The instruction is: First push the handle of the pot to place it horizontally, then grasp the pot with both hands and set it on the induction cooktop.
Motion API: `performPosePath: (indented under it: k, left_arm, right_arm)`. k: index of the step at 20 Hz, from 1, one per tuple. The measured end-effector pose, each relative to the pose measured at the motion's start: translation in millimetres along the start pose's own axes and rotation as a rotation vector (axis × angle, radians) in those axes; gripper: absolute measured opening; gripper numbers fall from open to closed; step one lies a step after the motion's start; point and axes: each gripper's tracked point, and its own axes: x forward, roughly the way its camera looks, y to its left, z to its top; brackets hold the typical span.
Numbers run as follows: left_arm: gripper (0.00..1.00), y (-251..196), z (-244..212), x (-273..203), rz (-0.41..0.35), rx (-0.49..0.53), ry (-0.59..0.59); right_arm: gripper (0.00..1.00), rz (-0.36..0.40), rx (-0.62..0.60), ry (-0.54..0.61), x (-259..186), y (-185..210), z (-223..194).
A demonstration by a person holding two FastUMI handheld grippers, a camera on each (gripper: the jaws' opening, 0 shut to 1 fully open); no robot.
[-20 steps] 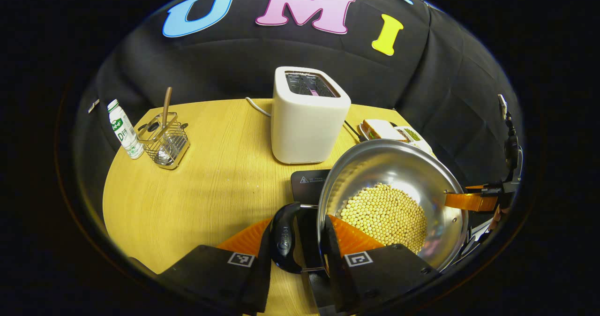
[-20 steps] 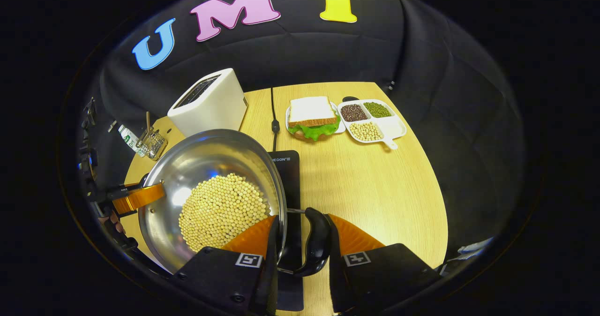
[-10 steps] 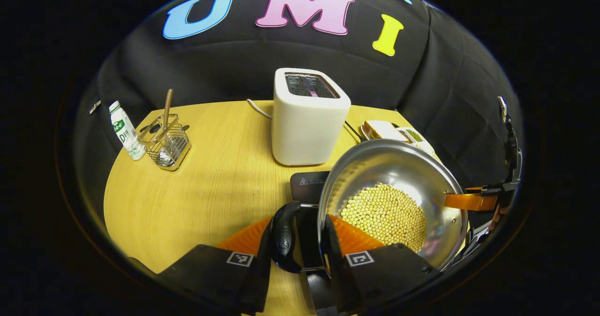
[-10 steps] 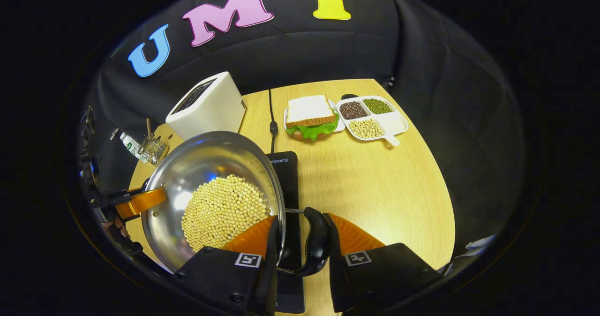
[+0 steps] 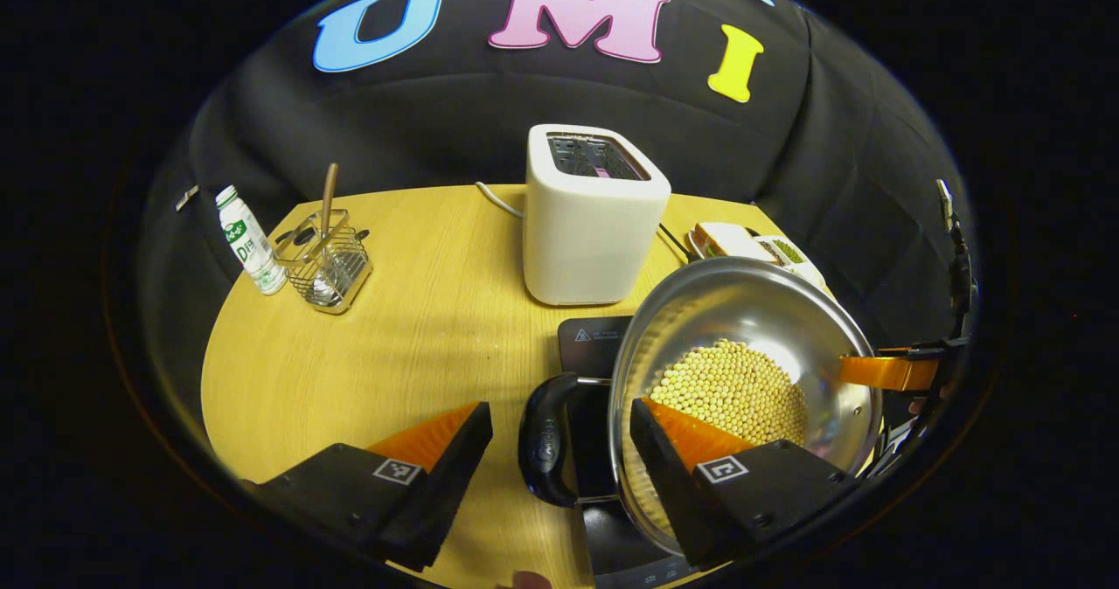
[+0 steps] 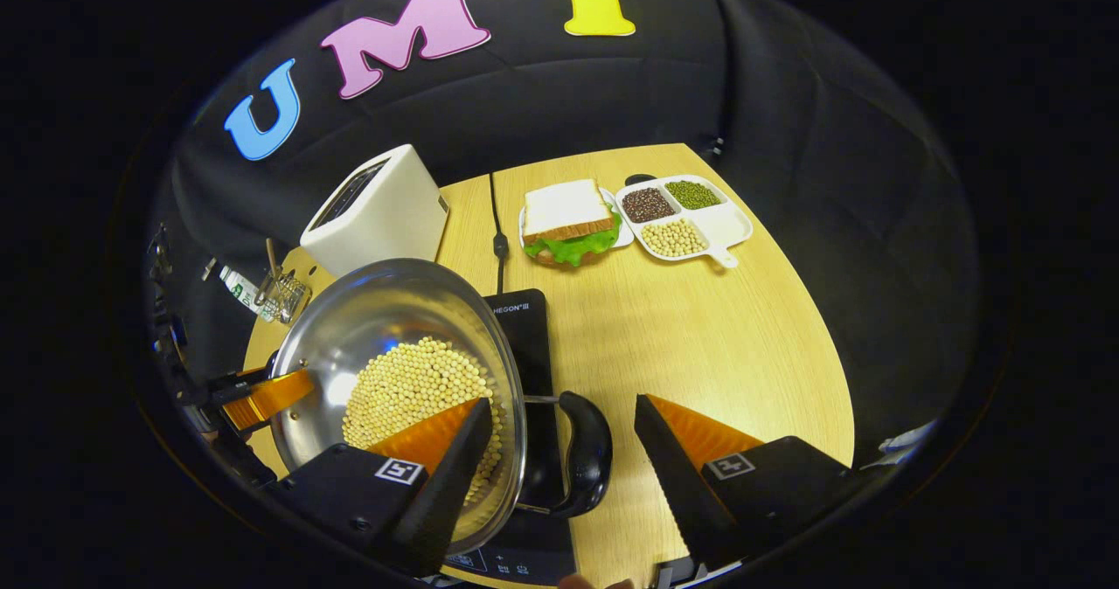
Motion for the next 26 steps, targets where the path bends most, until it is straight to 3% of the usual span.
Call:
performPosePath:
  k: [5,11,19,26]
  left_arm:
    - [0.96,0.7,3.4,-11.1,-0.013,0.014,-0.018]
    - [0.96,-5.8,36.1,-46.2,-0.033,0.058,-0.132]
    - [0.95,-19.7,107.3,-133.7,-0.062,0.092,-0.411]
    - [0.95,-9.4,136.8,-222.2,-0.052,0.154,-0.618]
  right_arm:
    - [0.99,-0.015,0.032,-0.050,-9.4,-3.7,10.5]
    - [0.99,-0.052,0.034,-0.205,-46.2,-6.9,35.8]
    - [0.99,-0.100,-0.052,-0.504,-148.7,9.0,89.8]
    - [0.98,-0.088,-0.046,-0.686,-228.9,39.1,101.2]
